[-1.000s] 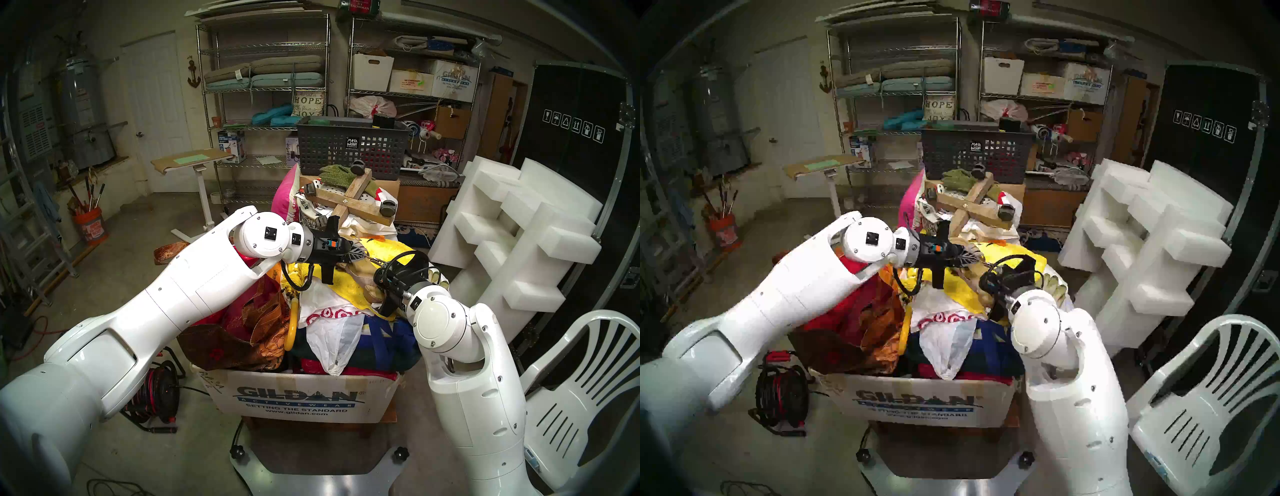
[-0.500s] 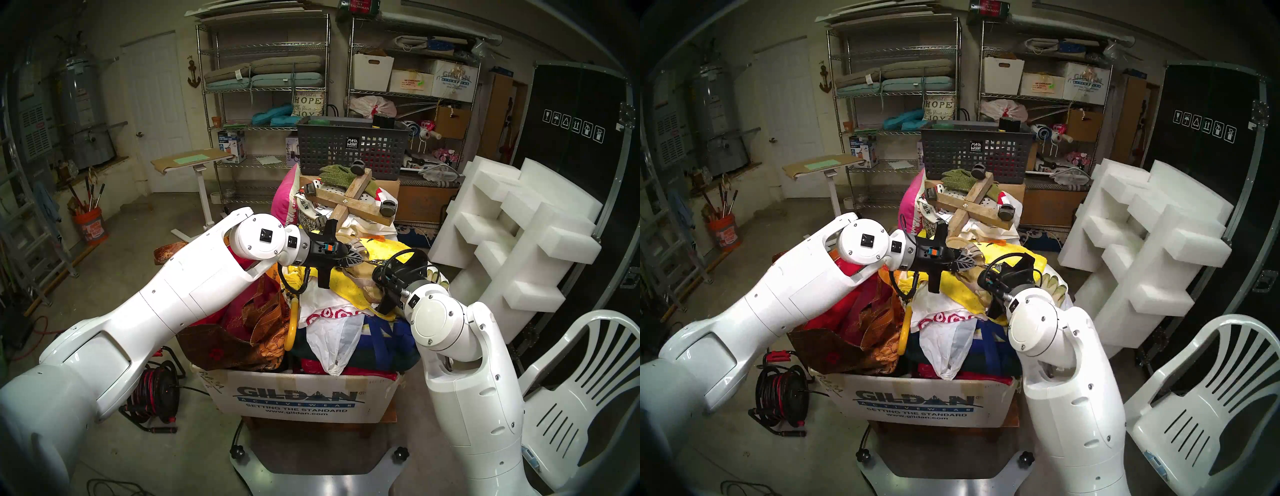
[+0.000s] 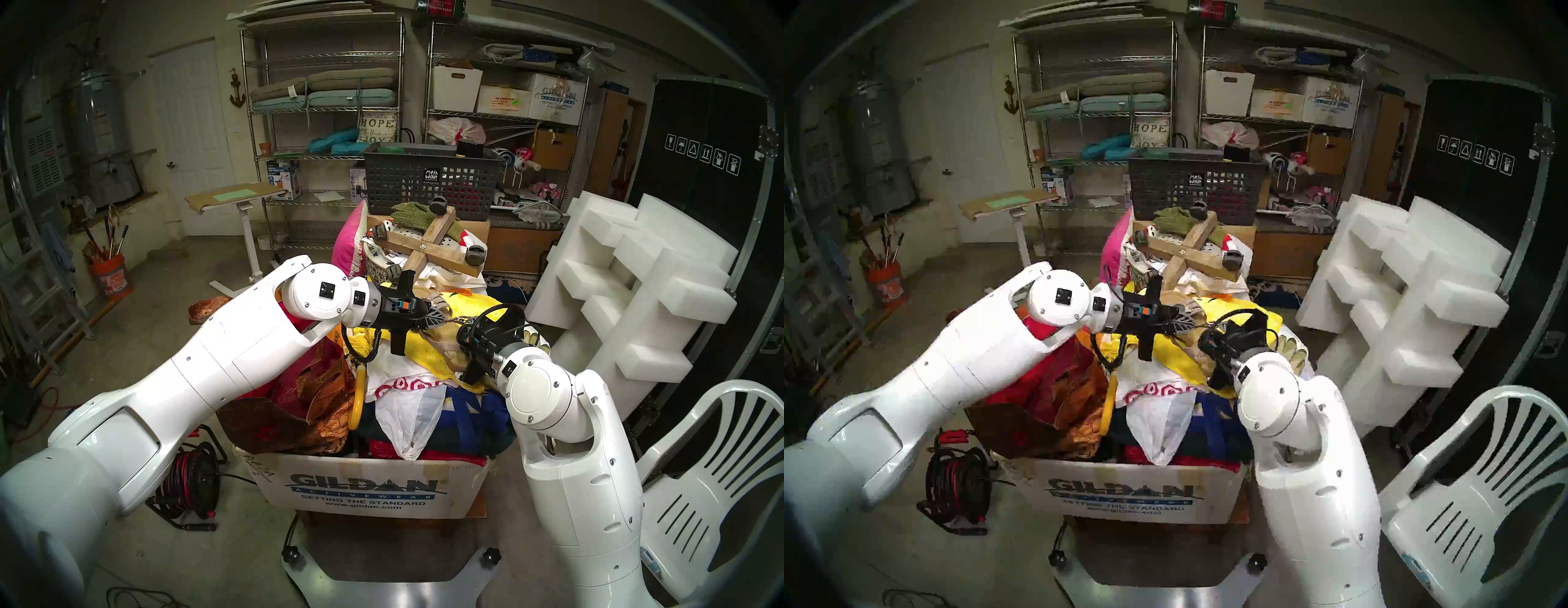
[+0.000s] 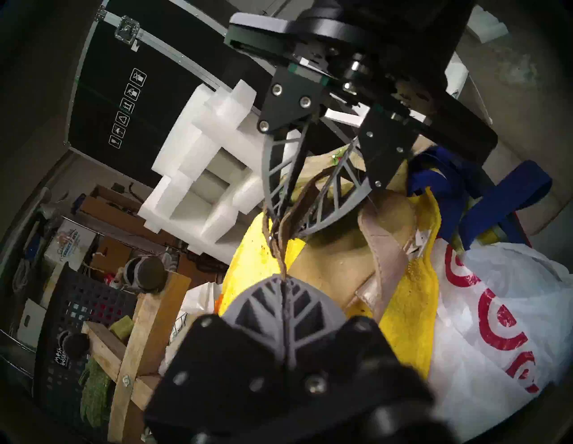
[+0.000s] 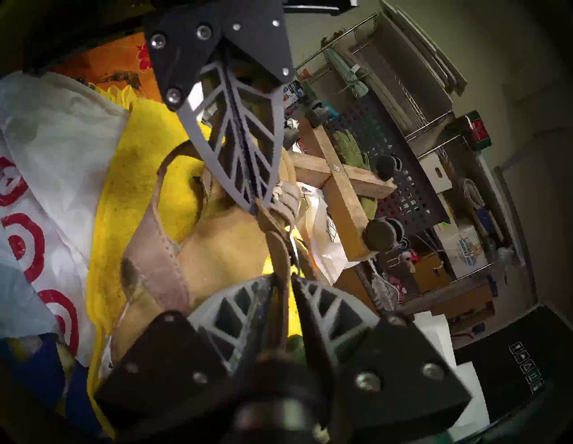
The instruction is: Unbuckle a shoe
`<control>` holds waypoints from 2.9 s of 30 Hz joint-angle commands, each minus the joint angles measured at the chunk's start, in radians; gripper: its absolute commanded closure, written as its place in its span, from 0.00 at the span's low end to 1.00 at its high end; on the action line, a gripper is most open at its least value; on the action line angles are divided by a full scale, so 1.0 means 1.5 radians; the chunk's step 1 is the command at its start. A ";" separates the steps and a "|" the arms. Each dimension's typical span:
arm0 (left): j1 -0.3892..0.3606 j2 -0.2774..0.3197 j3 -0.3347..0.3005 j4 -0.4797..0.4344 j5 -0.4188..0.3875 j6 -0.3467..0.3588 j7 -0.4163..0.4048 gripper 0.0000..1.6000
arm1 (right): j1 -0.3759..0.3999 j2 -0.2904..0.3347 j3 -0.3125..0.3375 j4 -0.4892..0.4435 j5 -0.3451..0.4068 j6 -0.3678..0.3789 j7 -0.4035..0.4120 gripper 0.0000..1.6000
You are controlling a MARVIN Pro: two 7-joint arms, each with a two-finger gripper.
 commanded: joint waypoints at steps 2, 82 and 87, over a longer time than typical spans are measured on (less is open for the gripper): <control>-0.010 -0.010 -0.001 -0.003 0.000 0.002 0.000 1.00 | 0.002 0.003 -0.003 -0.021 0.003 -0.011 -0.002 0.73; -0.031 -0.023 0.002 0.015 0.018 -0.024 0.007 1.00 | -0.069 0.054 -0.051 0.098 -0.283 -0.252 -0.432 1.00; -0.035 -0.020 -0.002 0.012 0.017 -0.025 0.006 1.00 | -0.064 0.048 -0.054 0.104 -0.302 -0.235 -0.415 1.00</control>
